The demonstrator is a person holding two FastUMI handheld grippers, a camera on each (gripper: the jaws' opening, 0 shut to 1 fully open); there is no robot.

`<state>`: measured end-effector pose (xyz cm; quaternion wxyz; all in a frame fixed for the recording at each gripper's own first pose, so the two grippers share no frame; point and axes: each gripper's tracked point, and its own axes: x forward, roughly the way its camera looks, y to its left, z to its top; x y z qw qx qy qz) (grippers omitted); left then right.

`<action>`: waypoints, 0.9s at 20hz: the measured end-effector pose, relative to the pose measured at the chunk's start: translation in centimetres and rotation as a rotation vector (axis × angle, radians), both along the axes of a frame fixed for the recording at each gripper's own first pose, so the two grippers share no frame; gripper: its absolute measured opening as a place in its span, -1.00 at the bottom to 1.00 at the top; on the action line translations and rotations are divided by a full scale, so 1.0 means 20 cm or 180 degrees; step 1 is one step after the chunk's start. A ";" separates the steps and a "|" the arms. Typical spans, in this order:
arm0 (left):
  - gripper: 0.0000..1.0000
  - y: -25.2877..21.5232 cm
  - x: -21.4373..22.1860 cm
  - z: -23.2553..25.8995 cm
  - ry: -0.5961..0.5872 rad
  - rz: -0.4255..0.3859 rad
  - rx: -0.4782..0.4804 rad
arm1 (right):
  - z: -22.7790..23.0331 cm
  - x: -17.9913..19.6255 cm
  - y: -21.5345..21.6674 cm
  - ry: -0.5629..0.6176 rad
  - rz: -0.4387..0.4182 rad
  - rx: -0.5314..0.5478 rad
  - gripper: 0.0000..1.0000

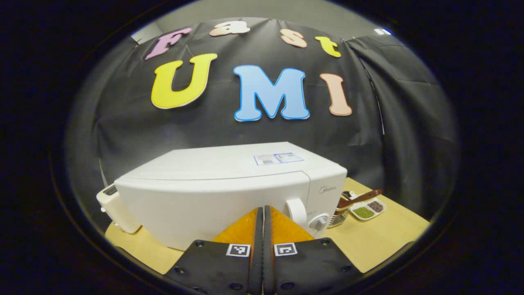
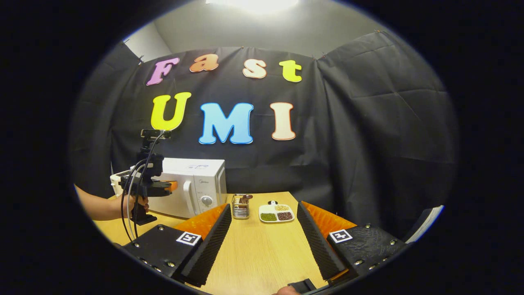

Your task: Open the microwave oven with the left hand, put the food in, and close the microwave oven.

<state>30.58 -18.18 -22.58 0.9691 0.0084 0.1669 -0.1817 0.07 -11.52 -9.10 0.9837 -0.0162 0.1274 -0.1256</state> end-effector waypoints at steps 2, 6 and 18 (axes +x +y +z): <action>-0.87 0.03 -0.12 0.11 -0.0124 0.0055 -0.0040 | 0.04 0.05 0.02 -0.0061 0.0135 -0.0041 0.94; -0.86 0.17 -0.36 0.36 -0.0352 0.0255 -0.0116 | 0.13 0.14 0.09 -0.0273 0.0469 0.0083 0.94; -0.84 0.65 -1.02 0.89 -0.0849 0.0534 -0.0125 | 0.30 0.22 0.31 -0.0582 0.0672 0.0323 0.94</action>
